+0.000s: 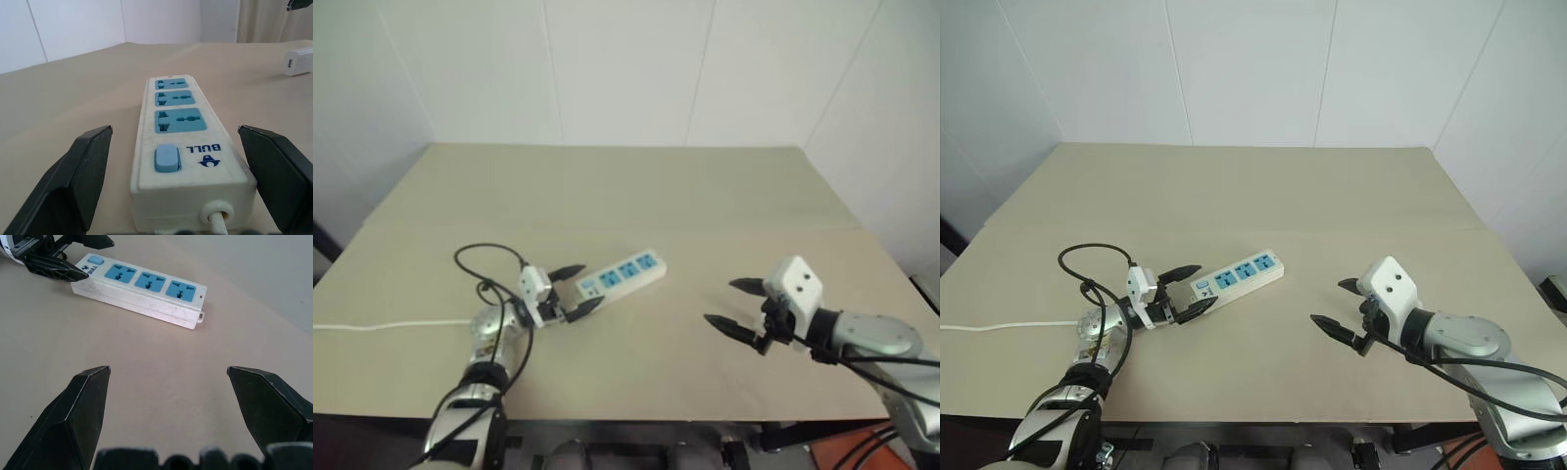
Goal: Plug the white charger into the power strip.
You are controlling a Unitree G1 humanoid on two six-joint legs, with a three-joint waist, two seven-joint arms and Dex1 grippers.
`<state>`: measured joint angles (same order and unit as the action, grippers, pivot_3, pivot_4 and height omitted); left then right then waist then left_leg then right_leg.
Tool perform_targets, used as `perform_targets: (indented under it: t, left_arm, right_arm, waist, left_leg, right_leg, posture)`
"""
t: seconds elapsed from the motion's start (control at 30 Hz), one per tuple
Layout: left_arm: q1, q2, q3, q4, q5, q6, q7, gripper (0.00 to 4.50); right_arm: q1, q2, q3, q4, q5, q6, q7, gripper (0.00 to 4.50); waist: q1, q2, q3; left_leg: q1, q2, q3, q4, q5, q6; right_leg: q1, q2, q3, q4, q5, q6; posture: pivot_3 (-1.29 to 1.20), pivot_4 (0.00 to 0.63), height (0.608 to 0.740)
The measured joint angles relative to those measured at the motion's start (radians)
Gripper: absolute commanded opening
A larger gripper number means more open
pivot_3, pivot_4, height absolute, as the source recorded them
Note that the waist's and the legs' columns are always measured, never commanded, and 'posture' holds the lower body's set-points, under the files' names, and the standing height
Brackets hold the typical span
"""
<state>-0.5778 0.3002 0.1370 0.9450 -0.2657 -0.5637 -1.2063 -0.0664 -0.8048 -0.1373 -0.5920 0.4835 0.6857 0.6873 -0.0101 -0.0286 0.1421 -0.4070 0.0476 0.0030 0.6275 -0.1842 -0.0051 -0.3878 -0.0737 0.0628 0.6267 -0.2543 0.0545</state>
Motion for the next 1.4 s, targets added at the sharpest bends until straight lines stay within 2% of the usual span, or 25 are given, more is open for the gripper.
perform_targets:
  t: [0.37,0.47,0.53,0.57,1.0,1.2,1.4]
  left_arm:
    - [0.015,-0.004,-0.009,-0.033,0.001,0.072,0.031,4.47]
    - [0.022,0.008,-0.023,-0.062,-0.001,0.135,0.024,3.93]
    - [0.024,0.008,-0.028,-0.079,-0.003,0.166,0.023,3.33]
    - [0.024,0.01,-0.032,-0.085,-0.002,0.176,0.026,3.2]
    - [0.058,0.015,-0.057,-0.148,-0.006,0.193,0.076,3.2]
    - [0.081,0.061,-0.069,-0.198,-0.068,0.261,-0.118,3.2]
    - [0.08,0.108,-0.095,-0.215,-0.099,0.329,-0.329,3.2]
  right_arm:
    - [-0.004,0.0,0.005,0.002,-0.014,0.0,-0.006,4.5]
    - [-0.002,0.001,0.005,0.002,-0.023,0.0,-0.012,4.5]
    - [0.001,0.002,0.006,0.002,-0.029,0.0,-0.012,4.5]
    - [0.001,0.002,0.006,0.002,-0.03,0.0,-0.013,4.5]
    - [-0.009,0.024,0.044,0.014,-0.041,-0.001,-0.014,4.5]
    - [-0.028,0.007,0.042,0.016,-0.04,-0.001,-0.006,4.5]
    - [-0.03,-0.098,-0.018,0.035,-0.036,-0.001,0.064,4.5]
  waist:
    - [0.001,0.005,-0.003]
    - [-0.002,0.006,-0.004]
    - [-0.002,0.006,-0.004]
    - [-0.002,0.006,-0.004]
    - [-0.002,0.006,-0.005]
    - [-0.004,0.006,-0.005]
    - [-0.001,0.005,-0.004]
  left_leg:
    - [0.001,0.0,0.0,0.0,0.0,0.0]
    - [0.001,0.0,0.0,0.0,0.0,0.0]
    - [0.001,0.0,0.0,0.0,0.0,0.0]
    - [0.001,0.0,0.0,0.0,0.0,0.0]
    - [0.001,0.0,0.0,0.0,0.0,0.0]
    - [0.0,0.0,0.0,-0.002,0.0,0.0]
    - [-0.002,0.0,0.0,-0.001,0.0,0.0]
  right_leg:
    - [0.0,0.0,0.0,0.0,-0.001,0.001]
    - [0.0,0.0,0.0,0.0,-0.001,0.002]
    - [0.0,0.0,0.0,0.0,-0.001,0.002]
    - [0.0,0.0,0.0,0.0,-0.001,0.002]
    - [0.001,0.0,0.0,0.0,-0.002,0.002]
    - [-0.001,0.0,0.0,-0.001,-0.001,0.0]
    - [-0.001,-0.001,0.0,-0.002,-0.001,0.0]
  posture:
    - [0.0,0.15,0.74]
    - [0.0,0.15,0.74]
    - [0.0,0.15,0.74]
    - [0.0,0.15,0.74]
    - [0.0,0.15,0.74]
    - [0.0,0.15,0.74]
    - [0.0,0.15,0.74]
